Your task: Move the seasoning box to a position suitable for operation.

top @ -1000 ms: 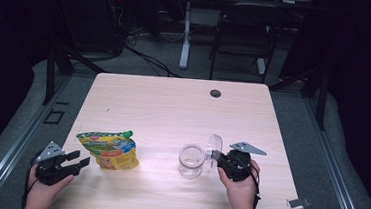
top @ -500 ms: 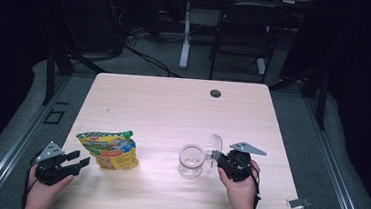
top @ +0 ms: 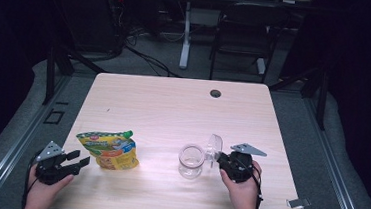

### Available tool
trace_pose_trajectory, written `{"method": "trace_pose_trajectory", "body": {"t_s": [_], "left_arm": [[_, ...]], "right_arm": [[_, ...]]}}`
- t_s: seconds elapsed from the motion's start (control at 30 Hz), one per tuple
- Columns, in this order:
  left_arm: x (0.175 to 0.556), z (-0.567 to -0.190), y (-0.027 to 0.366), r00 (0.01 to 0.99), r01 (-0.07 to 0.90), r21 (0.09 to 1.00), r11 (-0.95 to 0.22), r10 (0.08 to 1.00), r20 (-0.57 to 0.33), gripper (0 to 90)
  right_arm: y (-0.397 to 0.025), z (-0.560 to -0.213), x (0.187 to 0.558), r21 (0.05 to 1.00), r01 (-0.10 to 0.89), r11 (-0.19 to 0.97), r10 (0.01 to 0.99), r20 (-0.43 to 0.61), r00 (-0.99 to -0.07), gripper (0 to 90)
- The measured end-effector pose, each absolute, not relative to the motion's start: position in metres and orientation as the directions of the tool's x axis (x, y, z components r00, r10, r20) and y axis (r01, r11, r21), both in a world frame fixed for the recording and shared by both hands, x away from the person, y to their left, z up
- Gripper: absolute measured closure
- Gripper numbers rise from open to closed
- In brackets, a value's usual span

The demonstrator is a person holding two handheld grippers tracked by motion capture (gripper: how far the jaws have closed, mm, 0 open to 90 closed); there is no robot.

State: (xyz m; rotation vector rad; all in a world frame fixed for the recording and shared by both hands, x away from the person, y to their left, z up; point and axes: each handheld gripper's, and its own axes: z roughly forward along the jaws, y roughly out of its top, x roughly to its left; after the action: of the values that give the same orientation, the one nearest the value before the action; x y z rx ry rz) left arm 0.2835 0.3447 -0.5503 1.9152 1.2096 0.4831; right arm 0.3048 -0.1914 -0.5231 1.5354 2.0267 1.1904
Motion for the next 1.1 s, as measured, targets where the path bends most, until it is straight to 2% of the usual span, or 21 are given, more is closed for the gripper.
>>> {"method": "trace_pose_trajectory", "body": {"t_s": [0.17,0.4,0.57,0.73,0.9,1.1], "left_arm": [[0.285,-0.549,0.346,0.465,0.57,0.793,-0.215,0.88,-0.096,47.9],[0.29,-0.548,0.346,0.462,0.562,0.803,-0.199,0.88,-0.105,47.9],[0.294,-0.548,0.345,0.467,0.565,0.799,-0.205,0.878,-0.106,47.9],[0.294,-0.548,0.344,0.473,0.559,0.802,-0.208,0.875,-0.103,47.9],[0.292,-0.549,0.345,0.467,0.564,0.799,-0.209,0.879,-0.1,47.9],[0.288,-0.549,0.346,0.467,0.566,0.797,-0.212,0.879,-0.098,47.9]], "right_arm": [[-0.201,-0.527,0.304,0.747,0.663,0.054,0.899,0.253,-0.358,73.7],[-0.203,-0.527,0.298,0.735,0.661,0.147,0.866,0.227,-0.445,72.7],[-0.199,-0.529,0.295,0.741,0.646,0.182,0.844,0.219,-0.489,63.5],[-0.194,-0.538,0.298,0.738,0.651,0.179,0.839,0.232,-0.493,62.0],[-0.184,-0.542,0.299,0.754,0.625,0.204,0.843,0.189,-0.503,63.5],[-0.177,-0.545,0.303,0.761,0.61,0.218,0.868,0.134,-0.478,75.1]]}}
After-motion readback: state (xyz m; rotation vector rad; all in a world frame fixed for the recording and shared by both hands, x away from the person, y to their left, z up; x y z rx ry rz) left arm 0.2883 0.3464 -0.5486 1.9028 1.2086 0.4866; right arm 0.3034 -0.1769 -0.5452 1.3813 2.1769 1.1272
